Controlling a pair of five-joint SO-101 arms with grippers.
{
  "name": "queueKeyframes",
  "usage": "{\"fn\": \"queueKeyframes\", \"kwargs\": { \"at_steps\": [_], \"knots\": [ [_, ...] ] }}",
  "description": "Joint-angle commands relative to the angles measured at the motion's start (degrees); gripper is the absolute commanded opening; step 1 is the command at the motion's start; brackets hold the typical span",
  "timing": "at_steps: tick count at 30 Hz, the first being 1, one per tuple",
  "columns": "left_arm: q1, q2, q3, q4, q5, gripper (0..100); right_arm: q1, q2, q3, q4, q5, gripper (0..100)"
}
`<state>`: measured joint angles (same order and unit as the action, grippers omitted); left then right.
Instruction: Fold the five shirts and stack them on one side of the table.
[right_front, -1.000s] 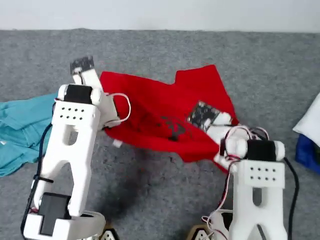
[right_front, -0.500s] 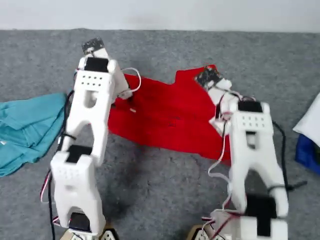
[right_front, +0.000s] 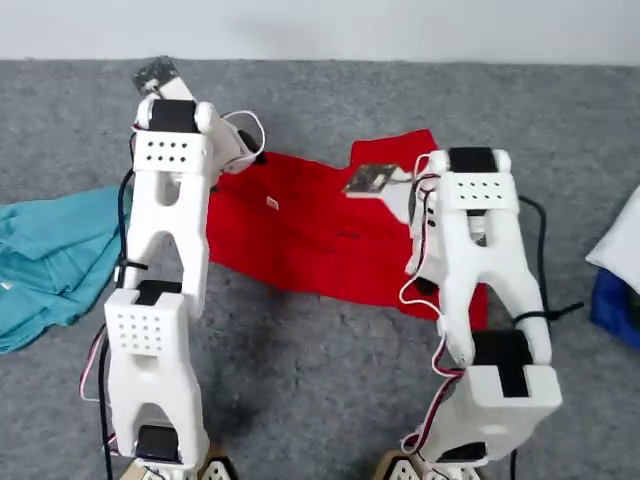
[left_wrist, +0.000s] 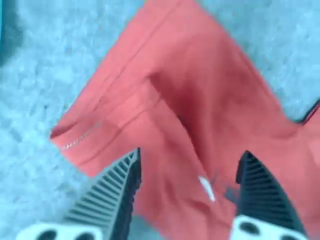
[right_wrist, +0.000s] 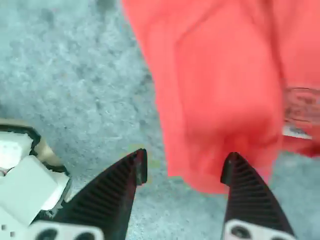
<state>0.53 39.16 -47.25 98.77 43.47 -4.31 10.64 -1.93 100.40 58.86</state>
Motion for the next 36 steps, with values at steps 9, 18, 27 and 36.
{"fn": "queueKeyframes", "kwargs": {
  "at_steps": [9,18,27,36],
  "knots": [
    [-1.14,-14.15,20.00,1.93,-0.62,29,-8.31,7.60,-0.79,-1.63,-1.14,25.2],
    [-4.84,-14.33,22.02,1.93,-0.62,29,-9.36,11.12,-0.88,-9.10,-3.43,25.5],
    [-4.57,-14.33,22.02,1.93,-0.62,29,-9.89,15.78,-1.85,-15.16,-3.43,23.1],
    [-4.48,-13.89,22.02,1.93,-0.62,29,-8.66,16.22,-6.77,-14.90,-3.43,3.5]
  ]
}}
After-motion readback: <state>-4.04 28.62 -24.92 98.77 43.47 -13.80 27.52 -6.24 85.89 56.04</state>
